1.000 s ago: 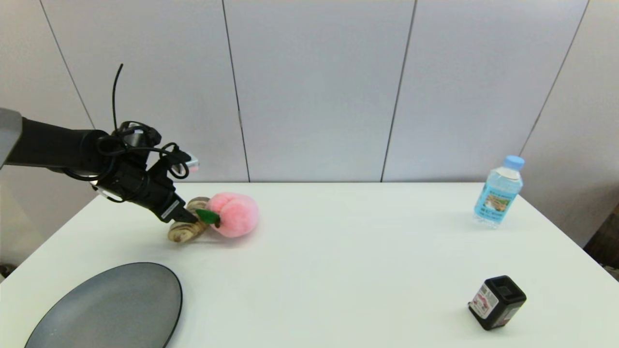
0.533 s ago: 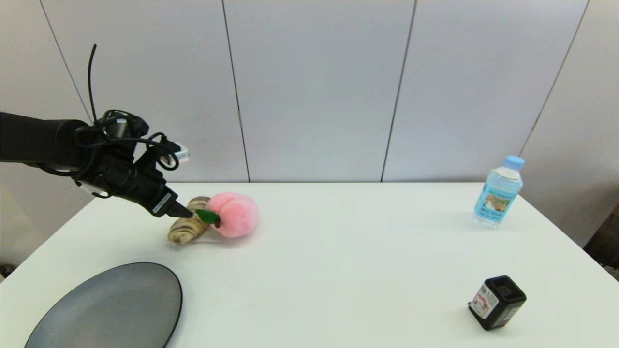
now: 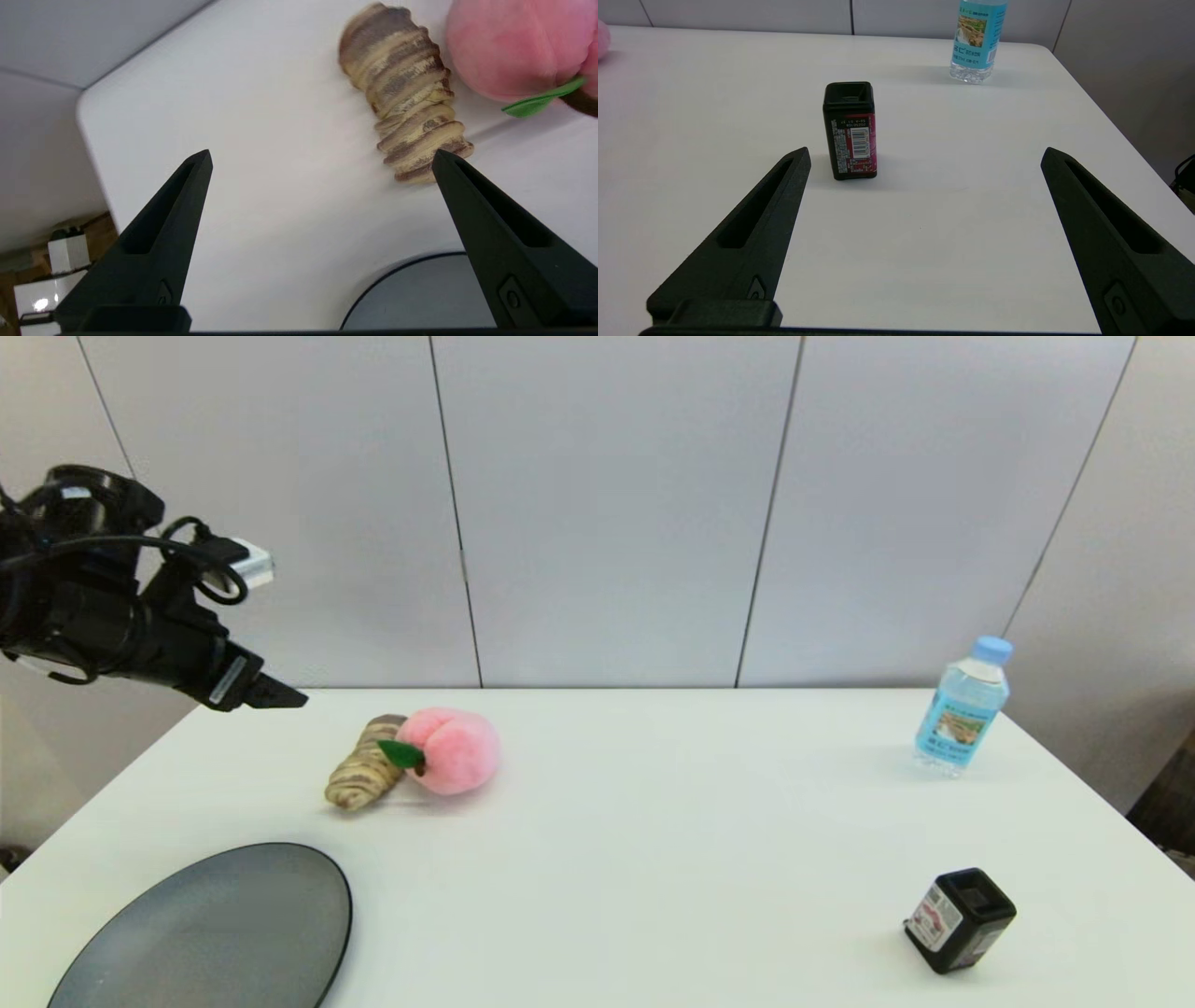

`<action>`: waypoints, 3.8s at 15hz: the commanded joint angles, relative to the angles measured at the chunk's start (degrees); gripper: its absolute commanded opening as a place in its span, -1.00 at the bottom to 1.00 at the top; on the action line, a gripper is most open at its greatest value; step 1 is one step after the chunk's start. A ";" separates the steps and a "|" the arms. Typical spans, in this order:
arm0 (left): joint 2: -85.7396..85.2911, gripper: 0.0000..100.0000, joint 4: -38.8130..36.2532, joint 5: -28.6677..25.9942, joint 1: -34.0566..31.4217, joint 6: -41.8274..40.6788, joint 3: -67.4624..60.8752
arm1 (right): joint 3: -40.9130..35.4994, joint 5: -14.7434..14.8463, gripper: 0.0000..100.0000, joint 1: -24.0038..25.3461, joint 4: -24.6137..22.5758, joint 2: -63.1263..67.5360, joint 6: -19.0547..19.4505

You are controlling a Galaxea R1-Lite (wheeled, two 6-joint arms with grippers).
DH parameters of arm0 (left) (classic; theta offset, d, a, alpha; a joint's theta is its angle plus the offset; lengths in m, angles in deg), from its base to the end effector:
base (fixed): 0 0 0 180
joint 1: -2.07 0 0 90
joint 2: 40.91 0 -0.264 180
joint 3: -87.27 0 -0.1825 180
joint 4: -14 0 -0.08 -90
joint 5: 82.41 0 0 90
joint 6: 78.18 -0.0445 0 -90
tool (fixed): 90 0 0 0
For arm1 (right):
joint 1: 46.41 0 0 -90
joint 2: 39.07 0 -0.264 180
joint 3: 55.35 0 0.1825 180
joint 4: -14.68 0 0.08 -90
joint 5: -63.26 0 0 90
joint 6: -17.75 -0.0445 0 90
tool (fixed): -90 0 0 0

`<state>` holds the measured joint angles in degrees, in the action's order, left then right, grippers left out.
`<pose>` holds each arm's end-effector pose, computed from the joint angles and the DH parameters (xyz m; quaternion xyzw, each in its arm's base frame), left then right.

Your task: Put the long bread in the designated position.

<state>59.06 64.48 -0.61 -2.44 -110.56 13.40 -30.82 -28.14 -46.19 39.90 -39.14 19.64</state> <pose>0.3154 0.0185 0.1929 0.2180 0.3517 -0.1332 0.9006 0.0264 0.0012 0.0743 -0.0164 0.0052 0.0142 0.9998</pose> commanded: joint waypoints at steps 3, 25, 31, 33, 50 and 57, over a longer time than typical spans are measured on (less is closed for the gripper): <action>-22.46 1.00 -0.20 1.44 -0.50 7.94 -11.56 | -0.01 0.00 1.00 0.04 0.00 0.07 0.04; -82.31 1.00 -7.32 1.09 3.37 13.75 -51.47 | -0.01 -0.09 1.00 0.04 0.00 0.07 0.04; -88.73 1.00 -13.65 1.09 5.39 17.17 -61.13 | -0.01 0.00 1.00 0.04 0.00 0.07 0.04; -90.75 1.00 -13.91 1.09 5.21 17.52 -63.95 | -0.01 0.00 1.00 0.04 0.00 0.07 0.04; -99.98 1.00 -26.30 4.51 5.04 23.41 -81.79 | -0.01 0.00 1.00 0.04 0.00 0.07 0.04; -99.98 1.00 -26.13 4.60 5.04 28.16 -81.79 | -0.01 0.00 1.00 0.04 0.00 0.07 0.04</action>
<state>-41.01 38.39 4.02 2.59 -82.42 -68.27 -30.82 -28.14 -46.16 39.88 -39.14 19.65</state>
